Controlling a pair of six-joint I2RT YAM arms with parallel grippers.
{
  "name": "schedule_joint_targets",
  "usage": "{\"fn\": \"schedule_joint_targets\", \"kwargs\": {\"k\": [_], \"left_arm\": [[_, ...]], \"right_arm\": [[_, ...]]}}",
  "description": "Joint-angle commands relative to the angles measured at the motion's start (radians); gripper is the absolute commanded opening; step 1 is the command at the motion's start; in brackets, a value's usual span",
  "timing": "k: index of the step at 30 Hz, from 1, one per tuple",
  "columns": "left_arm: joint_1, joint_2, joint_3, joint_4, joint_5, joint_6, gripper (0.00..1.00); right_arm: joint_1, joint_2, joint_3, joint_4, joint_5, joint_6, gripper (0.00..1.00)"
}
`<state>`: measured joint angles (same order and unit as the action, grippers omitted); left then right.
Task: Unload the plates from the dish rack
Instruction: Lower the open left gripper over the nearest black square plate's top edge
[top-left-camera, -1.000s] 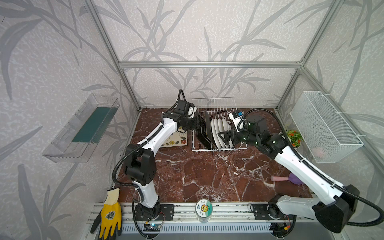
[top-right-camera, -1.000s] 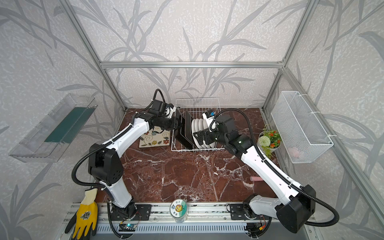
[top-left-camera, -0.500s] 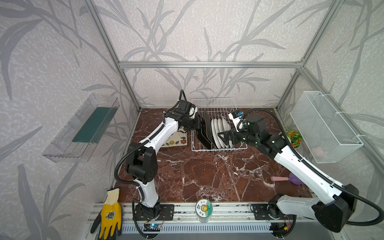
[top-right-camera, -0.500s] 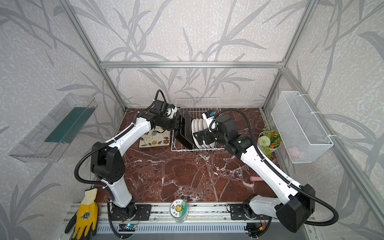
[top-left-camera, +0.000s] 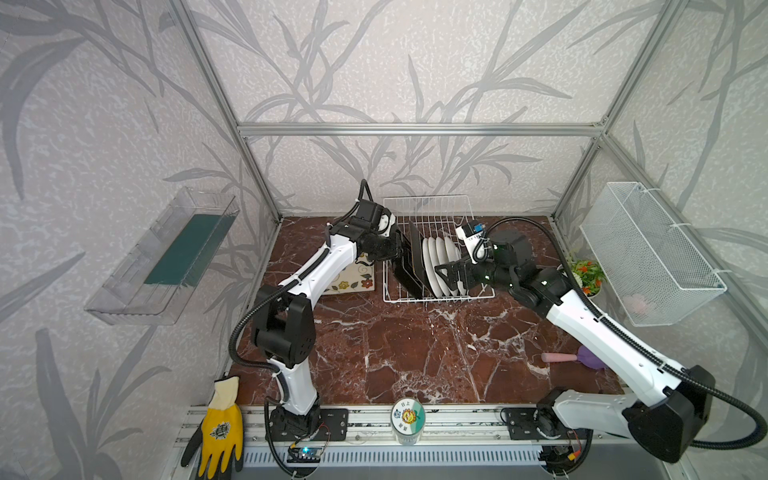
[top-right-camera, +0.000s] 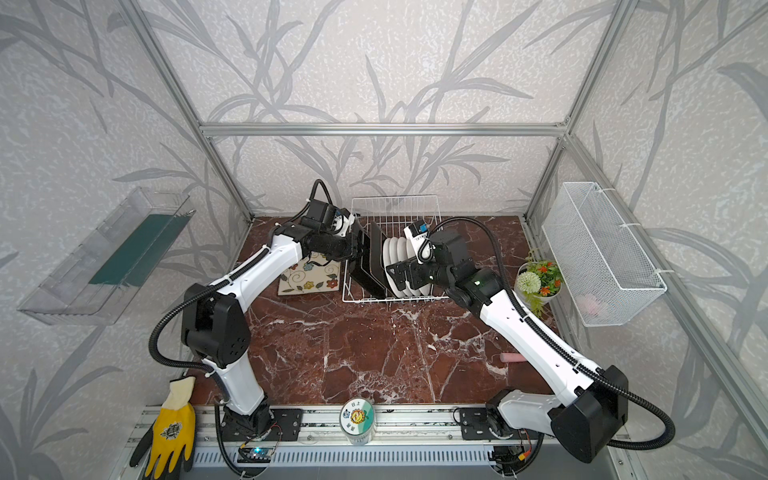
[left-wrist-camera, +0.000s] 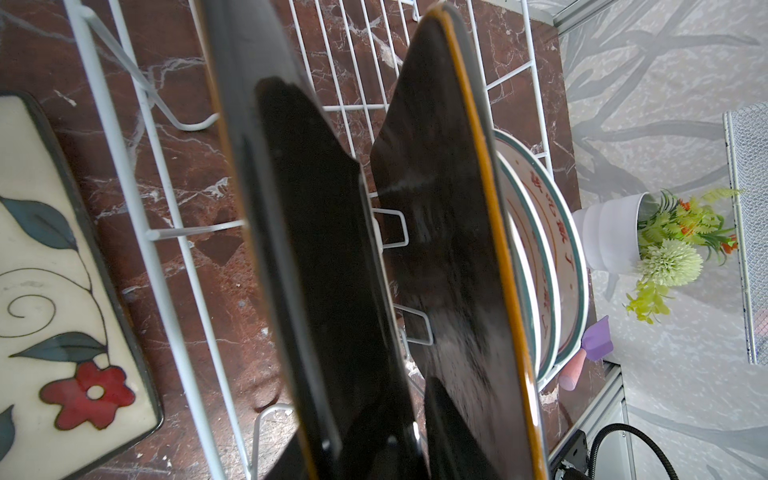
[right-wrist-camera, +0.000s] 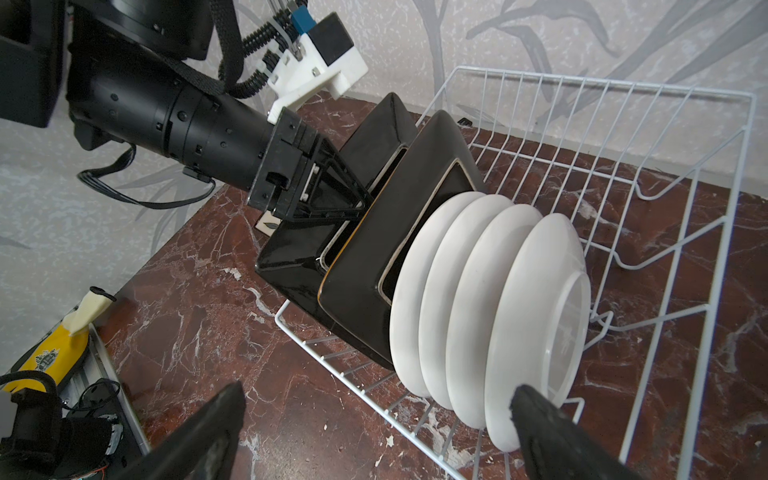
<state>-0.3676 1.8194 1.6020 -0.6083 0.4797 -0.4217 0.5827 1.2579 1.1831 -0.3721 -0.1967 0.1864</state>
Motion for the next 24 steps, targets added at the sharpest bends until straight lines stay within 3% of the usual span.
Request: {"fn": "schedule_joint_targets", "kwargs": {"k": [1,18,24], "left_arm": [[-0.007,0.02,0.01,0.006,-0.002,-0.014,0.34],[-0.011,0.031,0.016,-0.008,0.002,-0.028,0.3],[-0.011,0.034,0.025,-0.026,0.002,-0.032,0.19]], "right_arm": [[0.005,-0.018,0.033,-0.004,0.013,-0.007,0.99],[0.005,-0.012,0.034,-0.004,0.011,-0.013,0.99],[0.005,-0.017,0.034,-0.008,0.014,-0.012,0.99]]}}
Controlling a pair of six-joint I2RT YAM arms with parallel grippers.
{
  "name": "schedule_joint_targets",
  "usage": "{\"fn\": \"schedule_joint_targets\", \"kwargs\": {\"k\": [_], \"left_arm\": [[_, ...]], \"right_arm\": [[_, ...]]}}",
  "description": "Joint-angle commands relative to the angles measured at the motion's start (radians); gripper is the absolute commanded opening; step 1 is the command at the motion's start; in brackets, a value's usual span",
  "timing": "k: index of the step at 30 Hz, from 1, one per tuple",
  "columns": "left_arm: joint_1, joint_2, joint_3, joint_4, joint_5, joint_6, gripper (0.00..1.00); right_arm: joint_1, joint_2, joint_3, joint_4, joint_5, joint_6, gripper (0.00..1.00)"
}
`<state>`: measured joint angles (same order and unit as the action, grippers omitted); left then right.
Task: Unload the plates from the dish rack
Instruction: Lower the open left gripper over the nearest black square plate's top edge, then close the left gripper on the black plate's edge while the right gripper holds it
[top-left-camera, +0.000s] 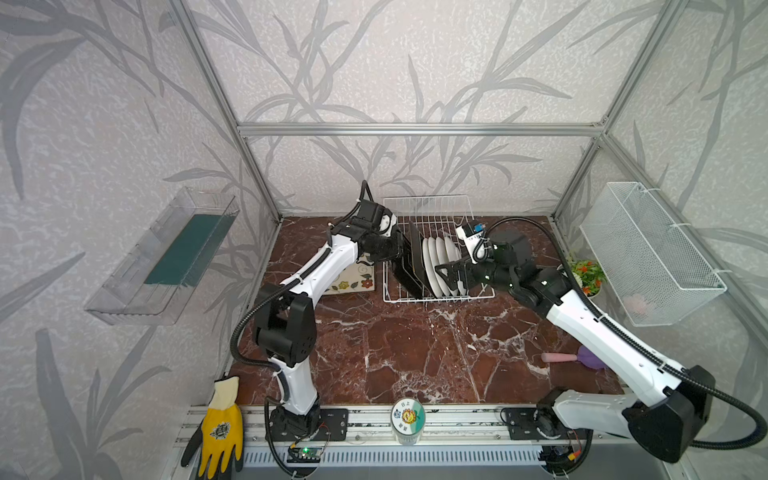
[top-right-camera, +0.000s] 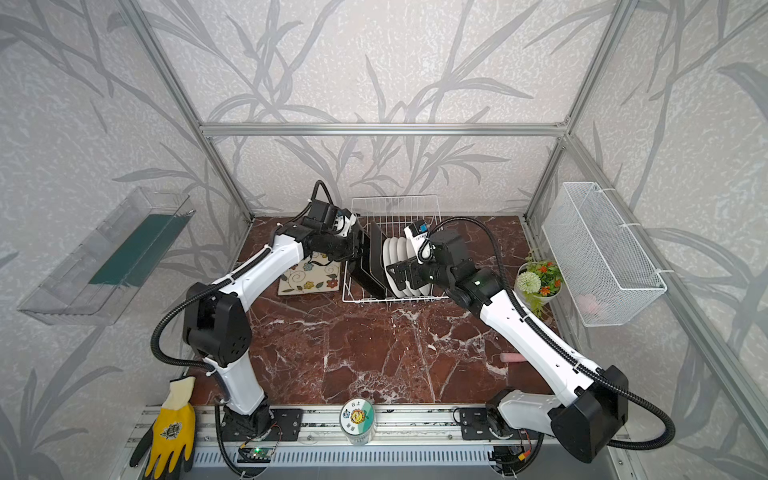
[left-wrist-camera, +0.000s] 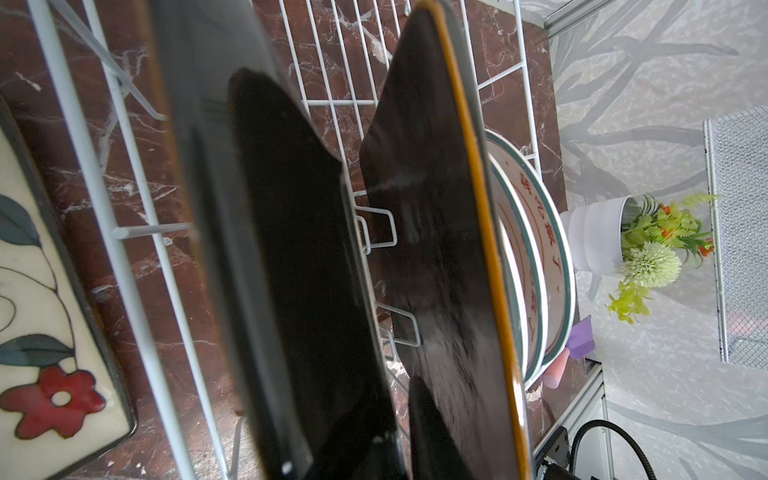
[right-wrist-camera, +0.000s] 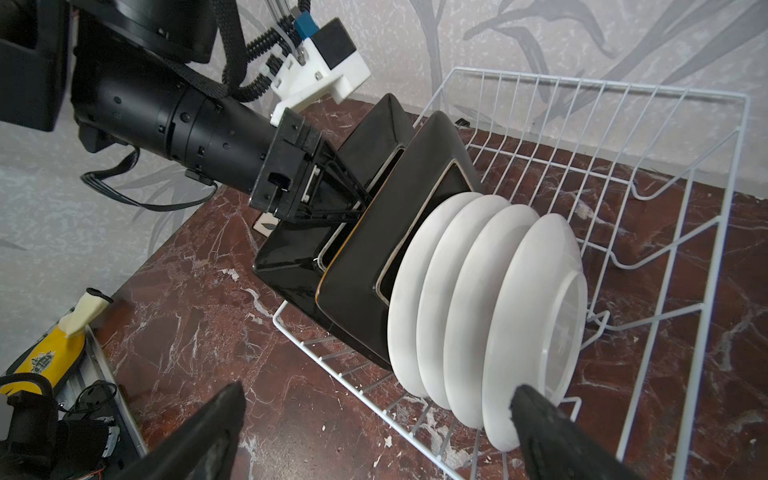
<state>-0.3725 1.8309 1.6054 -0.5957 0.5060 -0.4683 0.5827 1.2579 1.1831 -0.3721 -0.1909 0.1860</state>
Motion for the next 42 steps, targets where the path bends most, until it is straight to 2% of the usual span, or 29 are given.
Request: {"fn": "schedule_joint_targets", "kwargs": {"k": [1,14,19,26,42], "left_arm": [[-0.006,0.023,0.025,-0.042,-0.024,0.016,0.17],[-0.006,0.01,0.047,-0.08,-0.024,-0.013,0.09],[-0.006,0.0,0.065,-0.101,-0.035,-0.034,0.0],[-0.006,-0.022,0.07,-0.114,-0.047,-0.064,0.0],[-0.011,-0.051,0.071,-0.018,-0.069,-0.224,0.0]], "right_arm": [[0.005,-0.017,0.032,-0.01,0.009,-0.012,0.99],[0.006,-0.028,0.024,-0.008,0.006,-0.012,0.99],[0.006,-0.029,0.023,-0.008,0.008,-0.009,0.99],[0.006,-0.037,0.018,-0.009,0.013,-0.012,0.99],[0.006,-0.035,0.025,-0.008,0.011,-0.012,0.99]]}}
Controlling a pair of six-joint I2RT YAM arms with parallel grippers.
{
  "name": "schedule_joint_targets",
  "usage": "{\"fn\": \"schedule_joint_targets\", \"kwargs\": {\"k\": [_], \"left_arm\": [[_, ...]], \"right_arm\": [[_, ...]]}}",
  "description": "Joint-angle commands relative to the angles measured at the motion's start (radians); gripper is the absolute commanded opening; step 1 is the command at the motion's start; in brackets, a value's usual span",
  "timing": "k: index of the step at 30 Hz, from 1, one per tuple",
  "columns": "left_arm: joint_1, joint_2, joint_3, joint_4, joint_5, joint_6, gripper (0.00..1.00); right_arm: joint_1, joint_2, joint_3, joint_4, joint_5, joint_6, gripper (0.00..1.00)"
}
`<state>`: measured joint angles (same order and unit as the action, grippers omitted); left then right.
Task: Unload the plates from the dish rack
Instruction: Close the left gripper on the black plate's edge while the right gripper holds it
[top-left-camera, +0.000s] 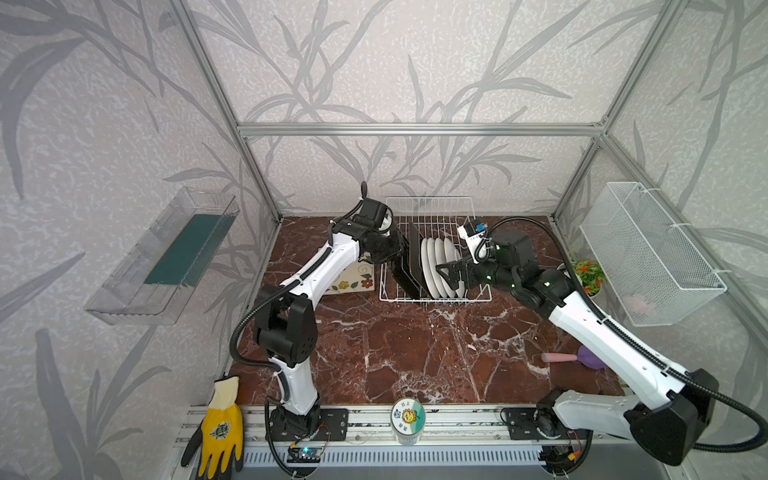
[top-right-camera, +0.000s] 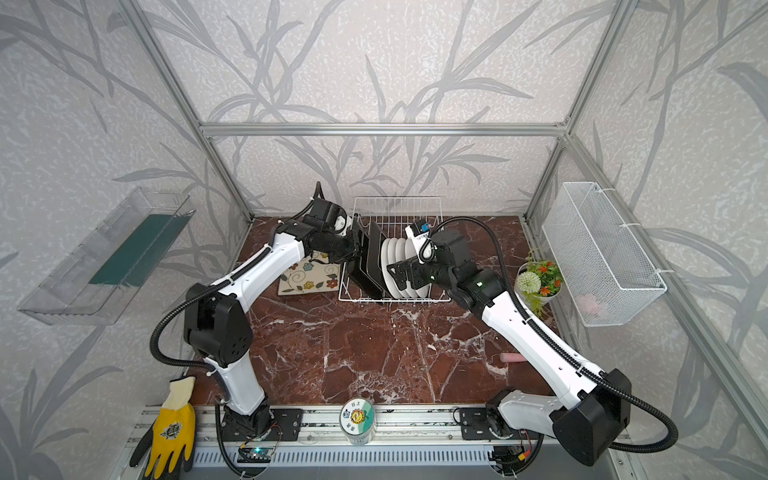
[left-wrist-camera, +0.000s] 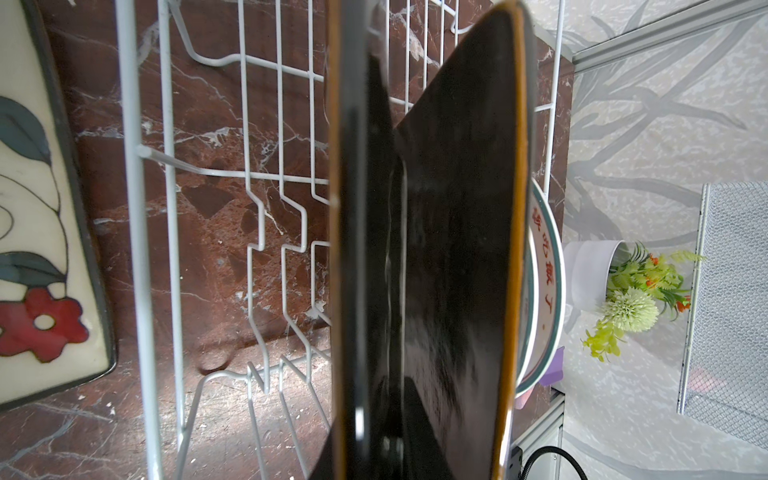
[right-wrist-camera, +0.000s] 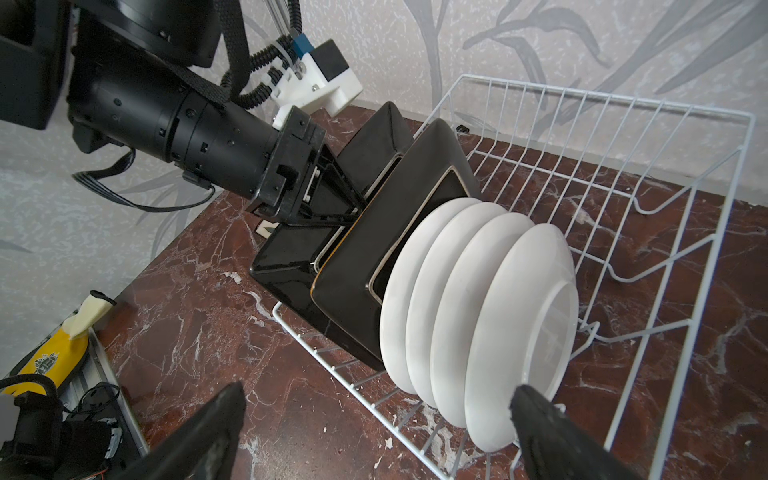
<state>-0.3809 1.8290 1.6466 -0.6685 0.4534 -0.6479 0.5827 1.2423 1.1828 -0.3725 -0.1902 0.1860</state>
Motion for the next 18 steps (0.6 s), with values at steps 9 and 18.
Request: {"fn": "schedule_joint_targets", "kwargs": {"k": [9,18], "left_arm": [[-0.004,-0.065,0.061,0.009,-0.027,-0.041,0.0],[-0.004,-0.082,0.097,-0.007,-0.025,-0.053,0.0]], "right_arm": [[0.006,-0.024,0.013,0.0,0.012,-0.009,0.99],[0.005,-0.037,0.006,0.001,0.015,-0.01,0.99]]}}
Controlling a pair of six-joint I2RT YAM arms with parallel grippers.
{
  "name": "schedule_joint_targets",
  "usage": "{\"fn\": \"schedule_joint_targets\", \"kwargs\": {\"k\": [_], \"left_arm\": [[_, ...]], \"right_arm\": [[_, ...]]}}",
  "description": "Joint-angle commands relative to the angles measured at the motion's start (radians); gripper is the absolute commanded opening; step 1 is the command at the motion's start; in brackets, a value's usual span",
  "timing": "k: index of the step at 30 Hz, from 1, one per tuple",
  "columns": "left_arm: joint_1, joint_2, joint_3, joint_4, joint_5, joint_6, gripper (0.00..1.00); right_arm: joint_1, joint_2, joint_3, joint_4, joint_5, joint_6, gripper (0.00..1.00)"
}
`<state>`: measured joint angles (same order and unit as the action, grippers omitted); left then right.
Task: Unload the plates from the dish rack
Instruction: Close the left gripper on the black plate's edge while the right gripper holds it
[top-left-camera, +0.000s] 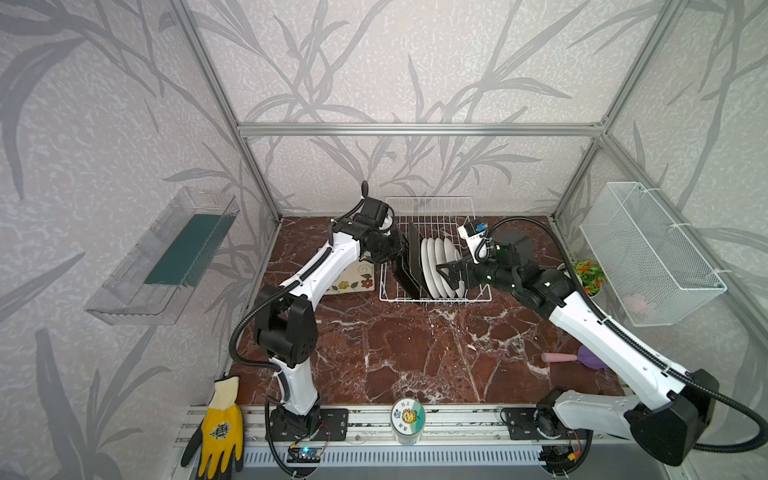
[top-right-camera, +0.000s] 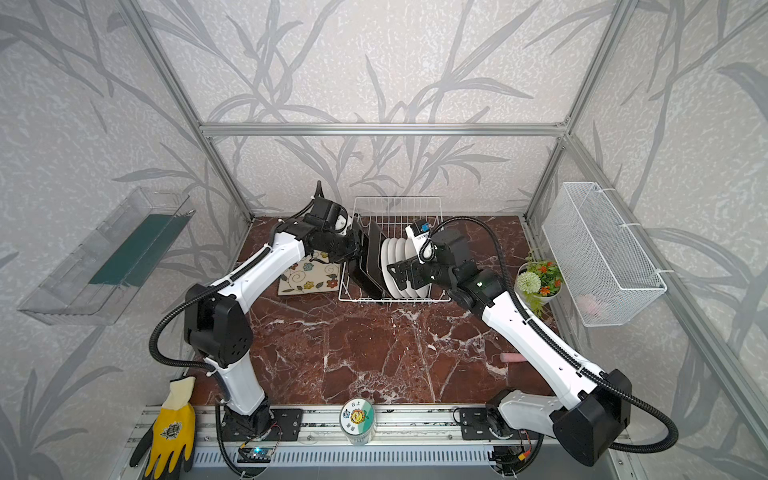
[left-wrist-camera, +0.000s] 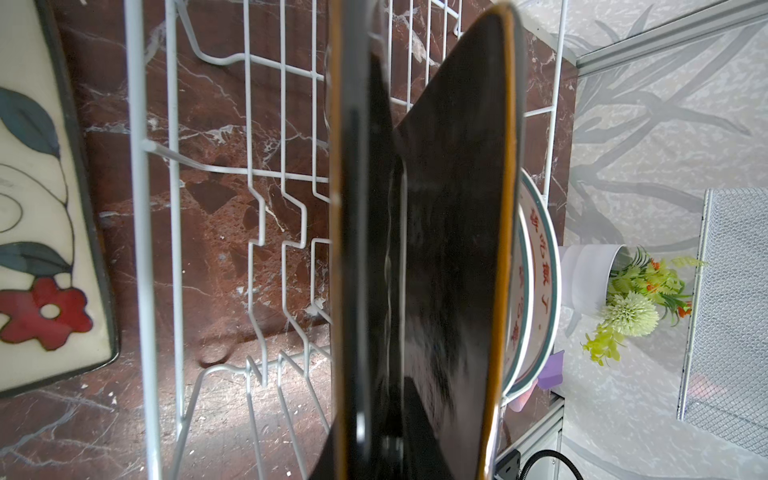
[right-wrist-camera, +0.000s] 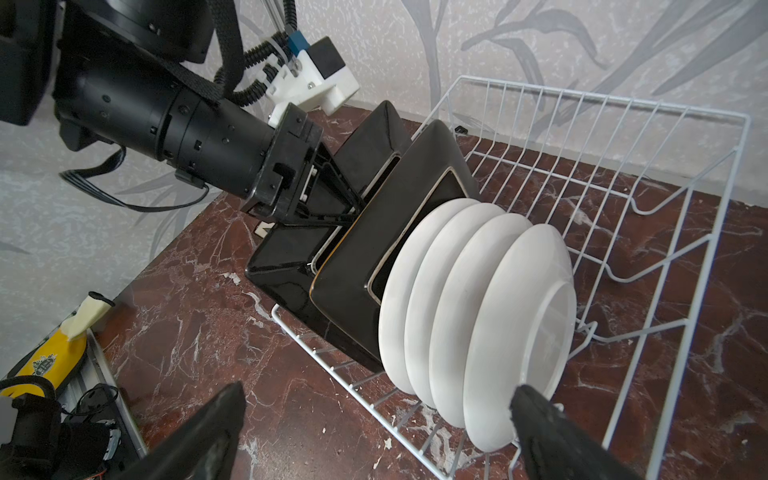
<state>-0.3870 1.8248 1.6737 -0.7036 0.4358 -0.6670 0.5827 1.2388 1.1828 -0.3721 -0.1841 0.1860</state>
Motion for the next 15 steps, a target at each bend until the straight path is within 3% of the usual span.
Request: {"fn": "schedule_joint_targets", "kwargs": {"k": [1,15], "left_arm": [[0.003,-0.078,0.072,0.027,-0.007,-0.035,0.0],[0.004,-0.103,0.123,-0.028,-0.018,-0.005,0.0]], "right_arm": [[0.005,-0.037,0.0,0.004,0.009,-0.008,0.99],[0.006,-0.049,-0.006,0.007,0.011,-0.007,0.99]]}}
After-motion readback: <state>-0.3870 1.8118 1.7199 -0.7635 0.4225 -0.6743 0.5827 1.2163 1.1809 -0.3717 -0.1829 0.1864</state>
